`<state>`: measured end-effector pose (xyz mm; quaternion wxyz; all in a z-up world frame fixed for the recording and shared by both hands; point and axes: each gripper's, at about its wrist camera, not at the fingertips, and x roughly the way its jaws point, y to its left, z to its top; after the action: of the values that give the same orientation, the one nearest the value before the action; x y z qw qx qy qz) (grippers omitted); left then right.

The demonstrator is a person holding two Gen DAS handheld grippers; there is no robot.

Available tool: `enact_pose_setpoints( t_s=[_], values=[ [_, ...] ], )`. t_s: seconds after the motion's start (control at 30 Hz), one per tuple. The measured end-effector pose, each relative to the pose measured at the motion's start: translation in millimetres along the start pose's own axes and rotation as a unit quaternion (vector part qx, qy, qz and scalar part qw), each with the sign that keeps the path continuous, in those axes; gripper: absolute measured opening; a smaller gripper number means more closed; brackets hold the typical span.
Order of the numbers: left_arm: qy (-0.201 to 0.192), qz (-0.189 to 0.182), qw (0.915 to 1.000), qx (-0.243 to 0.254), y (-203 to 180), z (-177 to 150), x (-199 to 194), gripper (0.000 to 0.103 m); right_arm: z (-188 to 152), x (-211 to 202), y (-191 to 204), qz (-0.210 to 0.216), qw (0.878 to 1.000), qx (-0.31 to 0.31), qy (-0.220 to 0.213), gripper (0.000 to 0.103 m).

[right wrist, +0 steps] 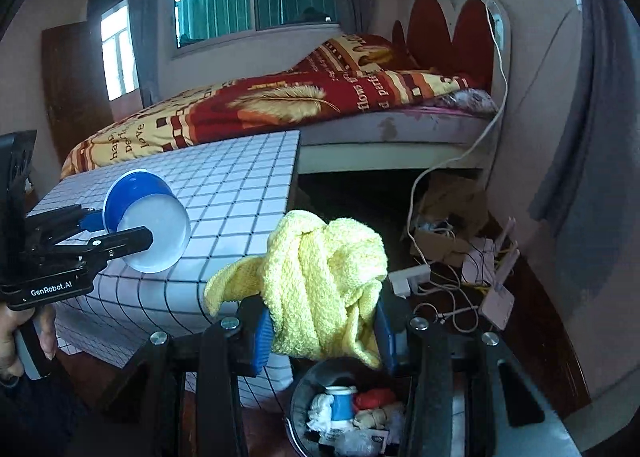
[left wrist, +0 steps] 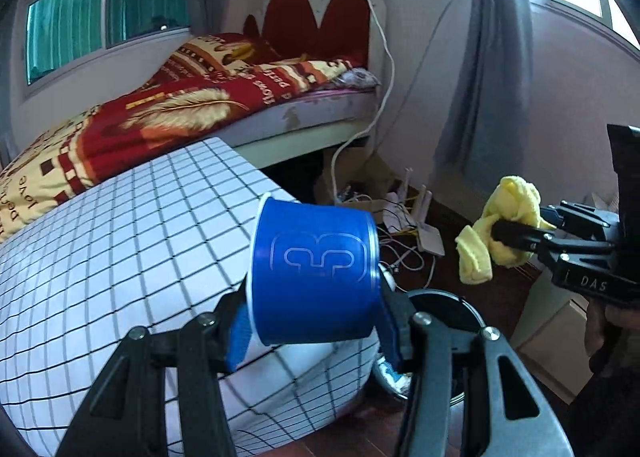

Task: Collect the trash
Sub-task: 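Carry the blue cup with the left tool while the right tool carries the yellow cloth over the bin, then open both tools over the bin to drop cup and cloth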

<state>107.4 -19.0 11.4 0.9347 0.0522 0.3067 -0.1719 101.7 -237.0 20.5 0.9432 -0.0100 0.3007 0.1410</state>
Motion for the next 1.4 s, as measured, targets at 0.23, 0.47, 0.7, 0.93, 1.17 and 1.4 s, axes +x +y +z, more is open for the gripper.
enact_pose_setpoints(
  t_s=[0.23,0.47,0.7,0.93,1.17,1.4],
  values=[
    [0.009,-0.027,0.9995,0.015,-32.9,-7.4,11.5,0.053,-16.6,-9.4,-30.8,-0.020,0.999,0.028,0.005,0.045],
    [0.030,-0.061,0.9972,0.031,-66.0,-20.0,22.8,0.053,-34.5,-12.5,-48.9,-0.030,0.999,0.040,0.018,0.045],
    [0.054,-0.080,0.9945,0.039,-90.3,-35.3,38.7,0.053,-54.3,-13.6,-61.5,-0.043,0.998,0.039,0.035,0.045],
    [0.081,-0.097,0.9914,0.034,-104.5,-54.2,58.3,0.053,-82.8,-0.9,-79.3,-0.048,0.995,0.048,0.070,0.045],
    [0.106,-0.106,0.9886,0.015,-109.2,-72.9,79.4,0.053,-109.8,16.6,-83.8,-0.041,0.993,0.037,0.103,0.046],
    [0.137,-0.118,0.9836,0.005,-111.6,-88.1,102.6,0.053,-137.2,47.5,-88.1,-0.028,0.987,0.029,0.153,0.046]
  ],
)
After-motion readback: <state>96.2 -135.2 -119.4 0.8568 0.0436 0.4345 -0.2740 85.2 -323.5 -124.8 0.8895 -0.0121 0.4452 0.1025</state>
